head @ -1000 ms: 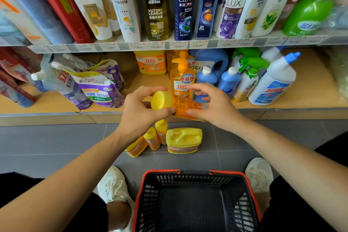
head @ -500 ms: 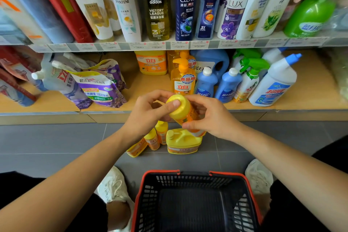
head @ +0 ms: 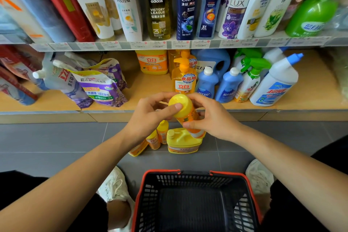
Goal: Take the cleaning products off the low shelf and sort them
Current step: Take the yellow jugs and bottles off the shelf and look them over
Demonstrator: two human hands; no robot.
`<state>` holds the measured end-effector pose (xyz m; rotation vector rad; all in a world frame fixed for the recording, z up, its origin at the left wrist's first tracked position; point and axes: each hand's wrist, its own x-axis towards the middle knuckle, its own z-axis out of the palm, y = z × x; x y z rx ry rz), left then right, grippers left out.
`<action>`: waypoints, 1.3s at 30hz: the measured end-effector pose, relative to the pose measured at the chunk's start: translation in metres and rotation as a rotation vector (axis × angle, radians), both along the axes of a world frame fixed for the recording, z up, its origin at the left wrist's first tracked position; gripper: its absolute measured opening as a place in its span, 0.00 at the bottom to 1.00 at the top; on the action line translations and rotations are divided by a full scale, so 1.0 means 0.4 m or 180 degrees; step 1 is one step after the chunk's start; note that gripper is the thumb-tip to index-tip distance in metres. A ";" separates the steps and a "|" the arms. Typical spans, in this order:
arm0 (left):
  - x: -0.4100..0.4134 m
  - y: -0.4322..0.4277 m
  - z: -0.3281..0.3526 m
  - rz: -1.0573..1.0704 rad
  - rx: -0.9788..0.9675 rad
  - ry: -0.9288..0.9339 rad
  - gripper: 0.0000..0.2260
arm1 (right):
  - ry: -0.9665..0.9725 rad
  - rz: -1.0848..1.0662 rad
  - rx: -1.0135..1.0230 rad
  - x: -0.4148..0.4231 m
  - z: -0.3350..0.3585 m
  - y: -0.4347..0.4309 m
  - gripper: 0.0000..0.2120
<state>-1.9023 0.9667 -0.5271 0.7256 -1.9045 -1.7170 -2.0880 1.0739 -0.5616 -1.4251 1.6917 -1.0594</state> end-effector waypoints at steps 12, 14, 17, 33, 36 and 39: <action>0.018 -0.031 -0.092 -0.0286 0.0022 -0.0668 0.16 | -0.0488 -0.0261 -0.0413 0.001 0.015 -0.005 0.43; 0.031 -0.028 -0.131 -0.0658 0.0196 -0.1098 0.17 | -0.0549 -0.0368 -0.0520 0.001 0.021 -0.008 0.42; 0.052 -0.007 -0.178 -0.1078 0.0195 -0.1600 0.22 | -0.0807 -0.0637 -0.0684 -0.001 0.024 -0.013 0.34; 0.139 -0.057 -0.151 0.0826 0.1394 -0.0241 0.26 | -0.1419 -0.1174 0.1427 -0.038 -0.162 0.018 0.26; 0.149 -0.069 -0.140 0.0900 0.0900 -0.0539 0.17 | -0.1215 -0.0727 0.1647 0.005 -0.212 0.022 0.22; 0.162 -0.083 -0.131 0.0911 0.0325 -0.0748 0.13 | -0.0368 -0.0199 0.1485 0.029 -0.246 0.018 0.23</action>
